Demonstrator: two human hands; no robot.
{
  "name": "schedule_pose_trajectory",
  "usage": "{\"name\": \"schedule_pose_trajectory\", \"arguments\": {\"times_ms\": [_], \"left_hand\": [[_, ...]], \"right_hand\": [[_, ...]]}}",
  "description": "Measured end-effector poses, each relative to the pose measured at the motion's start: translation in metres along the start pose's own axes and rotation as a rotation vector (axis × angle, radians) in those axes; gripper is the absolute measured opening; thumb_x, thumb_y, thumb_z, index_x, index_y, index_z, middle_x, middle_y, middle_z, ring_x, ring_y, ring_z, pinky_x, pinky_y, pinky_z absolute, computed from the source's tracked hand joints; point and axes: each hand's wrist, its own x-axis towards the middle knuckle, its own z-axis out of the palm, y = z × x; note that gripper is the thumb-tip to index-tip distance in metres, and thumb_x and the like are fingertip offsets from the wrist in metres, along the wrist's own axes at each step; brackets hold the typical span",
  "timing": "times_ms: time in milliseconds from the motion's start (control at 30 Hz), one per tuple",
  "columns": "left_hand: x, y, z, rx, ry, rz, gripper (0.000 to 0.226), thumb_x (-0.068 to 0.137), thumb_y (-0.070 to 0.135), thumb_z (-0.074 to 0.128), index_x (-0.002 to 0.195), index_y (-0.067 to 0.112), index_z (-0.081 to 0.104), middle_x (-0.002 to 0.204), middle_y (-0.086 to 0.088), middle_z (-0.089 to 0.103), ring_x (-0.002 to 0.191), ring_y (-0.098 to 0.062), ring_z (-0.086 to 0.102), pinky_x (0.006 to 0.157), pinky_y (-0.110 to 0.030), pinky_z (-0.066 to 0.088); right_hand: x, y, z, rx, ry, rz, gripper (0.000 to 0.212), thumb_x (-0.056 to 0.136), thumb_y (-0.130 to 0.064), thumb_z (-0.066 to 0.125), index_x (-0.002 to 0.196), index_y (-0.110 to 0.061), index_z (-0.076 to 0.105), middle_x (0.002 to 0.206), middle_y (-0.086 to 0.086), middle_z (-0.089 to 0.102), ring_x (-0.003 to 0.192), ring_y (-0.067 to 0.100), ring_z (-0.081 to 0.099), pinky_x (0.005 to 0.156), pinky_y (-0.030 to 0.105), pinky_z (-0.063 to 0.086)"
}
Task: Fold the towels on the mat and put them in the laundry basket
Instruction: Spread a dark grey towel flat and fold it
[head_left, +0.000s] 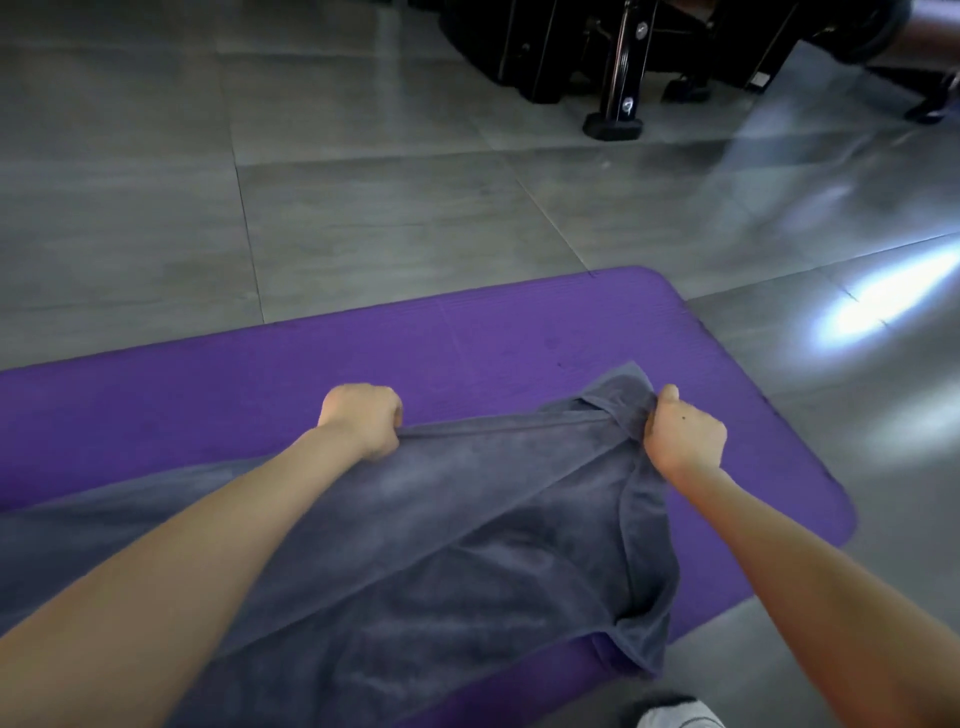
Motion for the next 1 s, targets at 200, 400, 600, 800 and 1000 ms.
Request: {"name": "schedule_pose_trajectory", "arguments": {"times_ms": [200, 400, 600, 800, 1000], "left_hand": [[0.025, 0.058, -0.005, -0.057, 0.002, 0.011, 0.014, 0.078, 0.027, 0.061, 0.090, 0.023, 0.068, 0.093, 0.006, 0.068, 0.081, -0.016, 0.056, 0.061, -0.023, 0.037], [0.074, 0.100, -0.024, -0.013, 0.153, -0.137, 0.019, 0.080, 0.022, 0.058, 0.094, 0.022, 0.070, 0.098, 0.001, 0.069, 0.094, -0.023, 0.061, 0.068, -0.027, 0.045], [0.146, 0.102, -0.057, -0.219, 0.375, -0.378, 0.029, 0.089, 0.020, 0.053, 0.116, 0.019, 0.062, 0.115, -0.013, 0.065, 0.108, -0.035, 0.057, 0.080, -0.034, 0.044], [0.127, 0.124, -0.017, -0.092, 0.294, -0.187, 0.052, 0.087, 0.023, 0.059, 0.137, 0.017, 0.046, 0.134, -0.011, 0.050, 0.122, -0.034, 0.044, 0.100, -0.040, 0.037], [0.063, 0.168, 0.048, -0.048, 0.191, 0.254, 0.031, 0.049, 0.026, 0.090, 0.072, 0.024, 0.069, 0.068, 0.001, 0.057, 0.064, -0.022, 0.061, 0.049, -0.027, 0.053]], "right_hand": [[0.047, 0.062, 0.010, 0.130, -0.026, 0.018, 0.008, 0.095, -0.017, 0.039, 0.093, -0.011, 0.035, 0.094, 0.016, 0.065, 0.088, 0.035, 0.062, 0.063, 0.032, 0.032], [0.118, 0.087, 0.017, 0.258, -0.047, 0.017, 0.011, 0.091, -0.020, 0.043, 0.090, -0.010, 0.038, 0.101, 0.020, 0.064, 0.095, 0.039, 0.061, 0.073, 0.038, 0.041], [0.196, 0.071, 0.008, 0.510, -0.021, 0.011, 0.033, 0.094, -0.029, 0.047, 0.122, -0.012, 0.048, 0.116, 0.017, 0.061, 0.108, 0.037, 0.056, 0.085, 0.040, 0.043], [0.170, 0.096, 0.045, 0.400, -0.179, -0.083, 0.051, 0.091, -0.035, 0.054, 0.137, -0.018, 0.042, 0.129, 0.012, 0.053, 0.117, 0.036, 0.049, 0.093, 0.044, 0.040], [0.066, 0.146, 0.093, 0.306, -0.144, 0.107, 0.046, 0.084, -0.040, 0.064, 0.119, -0.011, 0.058, 0.109, 0.017, 0.059, 0.097, 0.039, 0.055, 0.074, 0.042, 0.042]]}}
